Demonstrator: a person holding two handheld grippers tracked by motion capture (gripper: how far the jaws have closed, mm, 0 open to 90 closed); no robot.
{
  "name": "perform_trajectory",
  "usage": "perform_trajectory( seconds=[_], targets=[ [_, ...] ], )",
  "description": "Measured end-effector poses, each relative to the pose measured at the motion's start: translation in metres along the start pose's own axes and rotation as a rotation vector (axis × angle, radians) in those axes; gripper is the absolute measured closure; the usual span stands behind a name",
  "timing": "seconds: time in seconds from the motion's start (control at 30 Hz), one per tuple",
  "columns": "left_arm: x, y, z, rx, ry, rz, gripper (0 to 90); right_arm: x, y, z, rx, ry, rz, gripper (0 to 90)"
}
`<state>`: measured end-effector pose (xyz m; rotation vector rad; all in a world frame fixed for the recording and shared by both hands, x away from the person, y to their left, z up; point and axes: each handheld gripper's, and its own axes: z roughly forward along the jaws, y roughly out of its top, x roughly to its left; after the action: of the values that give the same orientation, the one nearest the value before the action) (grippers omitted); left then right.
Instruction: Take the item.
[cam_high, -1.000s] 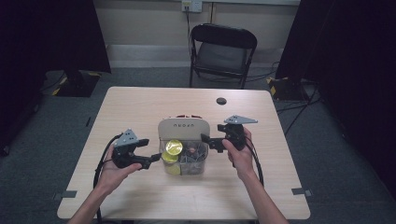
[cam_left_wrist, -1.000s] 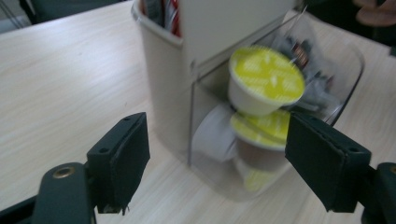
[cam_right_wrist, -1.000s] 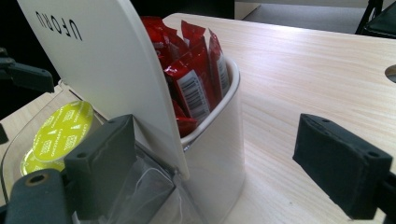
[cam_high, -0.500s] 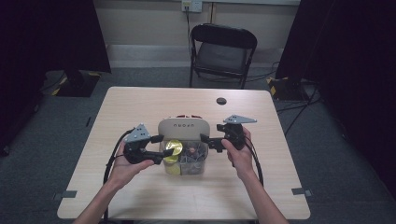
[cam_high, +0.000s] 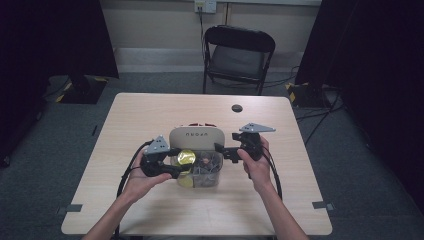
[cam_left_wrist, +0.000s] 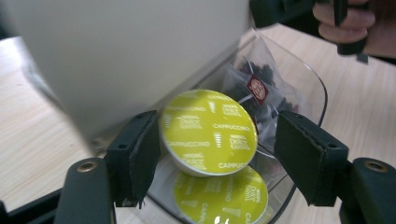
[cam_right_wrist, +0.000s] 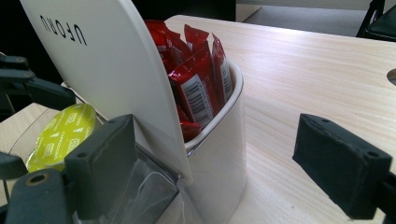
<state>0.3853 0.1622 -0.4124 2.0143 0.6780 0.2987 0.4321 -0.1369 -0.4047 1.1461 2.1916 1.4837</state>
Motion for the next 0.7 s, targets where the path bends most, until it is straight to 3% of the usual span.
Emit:
perform_trajectory(
  seconds=[0.17,0.4,0.53,0.7],
  targets=[
    [0.0013,-0.0008,0.0051,0.005,-0.006,0.002,37.2,0.0005,-0.0007,0.0002,-0.004,0.000,0.003,12.7],
    [-0.0025,-0.0021,0.0068,0.002,0.009,0.014,36.2,0.0027,-0.0011,-0.0003,-0.007,-0.010,0.000,13.9],
    [-0.0047,-0.0026,0.0102,0.025,0.012,0.024,35.5,0.0024,-0.0015,-0.0002,-0.009,-0.009,0.002,13.9],
    [-0.0055,-0.0034,0.0107,0.011,0.018,0.034,37.5,0.0019,-0.0014,0.0001,-0.008,-0.006,0.001,13.7]
  ],
)
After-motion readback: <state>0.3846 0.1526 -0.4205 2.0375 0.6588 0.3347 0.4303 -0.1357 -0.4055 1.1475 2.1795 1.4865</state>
